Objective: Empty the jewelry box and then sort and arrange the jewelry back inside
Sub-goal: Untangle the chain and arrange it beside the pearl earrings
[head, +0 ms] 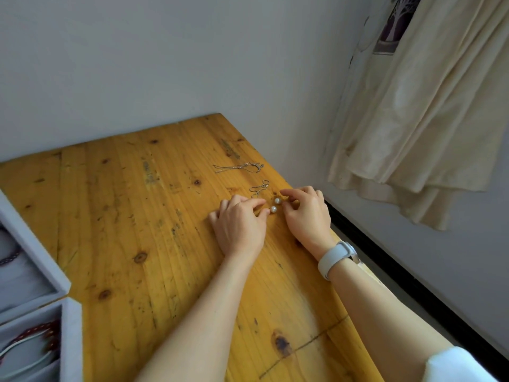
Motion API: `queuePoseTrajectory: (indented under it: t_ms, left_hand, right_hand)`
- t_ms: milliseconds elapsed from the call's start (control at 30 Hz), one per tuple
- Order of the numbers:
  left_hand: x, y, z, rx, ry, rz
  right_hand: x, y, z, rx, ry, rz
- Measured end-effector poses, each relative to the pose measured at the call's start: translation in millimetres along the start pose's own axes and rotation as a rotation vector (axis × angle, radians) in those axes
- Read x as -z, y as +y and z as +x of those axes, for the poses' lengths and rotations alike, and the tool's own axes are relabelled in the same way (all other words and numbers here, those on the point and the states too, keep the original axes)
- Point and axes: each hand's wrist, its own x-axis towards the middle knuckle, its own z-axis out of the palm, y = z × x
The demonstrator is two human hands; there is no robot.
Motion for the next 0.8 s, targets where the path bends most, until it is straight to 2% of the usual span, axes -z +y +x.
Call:
queuePoseTrajectory:
  t_ms: [267, 400, 567, 800]
  left_hand:
    - [2.3, -3.7, -1.2, -0.024, -0.014, -0.009]
    - [10.7, -6.9, -7.6, -0.141, -0.07, 0.064]
    - [36.3, -17.6, -32.2, -0.236, -0.122, 0.11]
    - [97.4, -51.2, -73.5, -0.206, -0.095, 0.143]
  right_hand:
    - [2.8, -2.2, -15.6, 0.031, -0.024, -0.055]
    - [10.5, -4.2, -37.0, 0.076, -0.054, -0.069]
    - [22.9, -18.9, -62.2, 0.087, -0.134, -0.097]
    - [26.5, -52.9, -111.9, 0.15, -0.242, -0.122]
